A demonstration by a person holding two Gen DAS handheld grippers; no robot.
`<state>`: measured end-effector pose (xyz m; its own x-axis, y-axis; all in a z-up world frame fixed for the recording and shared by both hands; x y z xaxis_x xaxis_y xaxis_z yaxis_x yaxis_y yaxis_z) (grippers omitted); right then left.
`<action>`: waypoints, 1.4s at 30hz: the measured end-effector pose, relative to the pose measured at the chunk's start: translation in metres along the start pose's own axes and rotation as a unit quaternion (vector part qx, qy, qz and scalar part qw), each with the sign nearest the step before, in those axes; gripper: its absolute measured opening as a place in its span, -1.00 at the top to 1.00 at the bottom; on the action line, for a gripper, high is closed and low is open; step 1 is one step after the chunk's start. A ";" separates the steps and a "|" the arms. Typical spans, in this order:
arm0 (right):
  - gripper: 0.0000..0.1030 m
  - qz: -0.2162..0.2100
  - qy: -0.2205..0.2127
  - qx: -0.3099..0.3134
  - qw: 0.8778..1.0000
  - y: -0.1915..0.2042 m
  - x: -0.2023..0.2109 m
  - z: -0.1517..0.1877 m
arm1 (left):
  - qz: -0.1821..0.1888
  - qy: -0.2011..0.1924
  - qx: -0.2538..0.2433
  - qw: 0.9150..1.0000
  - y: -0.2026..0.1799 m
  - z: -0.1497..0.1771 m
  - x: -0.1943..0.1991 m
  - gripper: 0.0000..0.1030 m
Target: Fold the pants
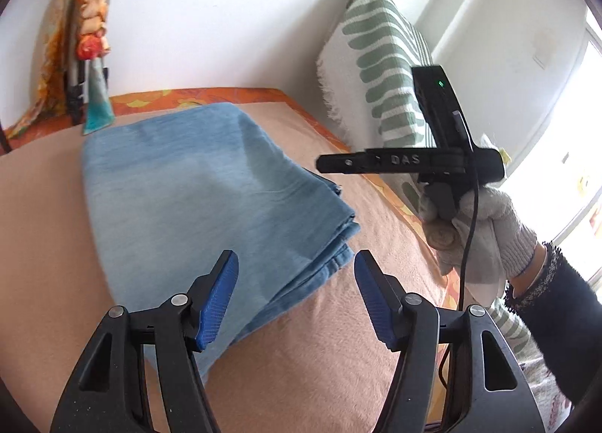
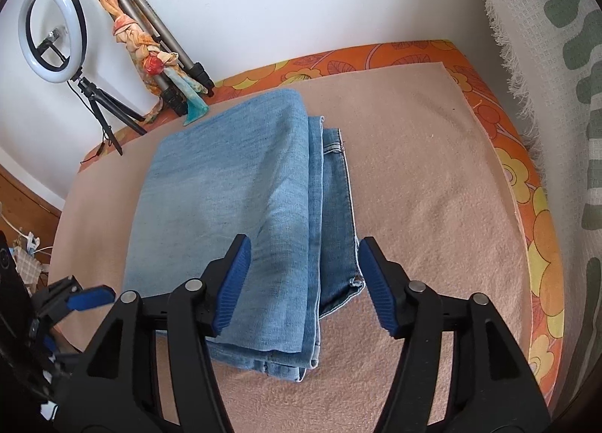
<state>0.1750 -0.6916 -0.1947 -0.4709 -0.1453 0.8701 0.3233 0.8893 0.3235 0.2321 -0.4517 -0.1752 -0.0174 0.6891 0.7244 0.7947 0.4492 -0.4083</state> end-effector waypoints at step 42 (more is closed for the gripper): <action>-0.29 -0.093 0.061 0.015 0.994 0.003 -0.089 -0.041 | 0.028 0.012 0.279 0.960 0.152 -0.018 -0.044 -0.27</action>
<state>0.2513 -0.6940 -0.2560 -0.4160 -0.3577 0.8361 0.2157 0.8543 0.4729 0.3650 -0.4240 -0.2588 0.0343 0.7107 0.7026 0.3458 0.6512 -0.6756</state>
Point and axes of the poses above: each gripper's, at about its wrist camera, not at the fingertips, and x roughly against the way its jaws point, y to its left, z to its underside, the point moved 2 cm from there along -x, roughly the way its jaws point, and after that the axes turned 8 degrees about y, right-handed, at the moved point
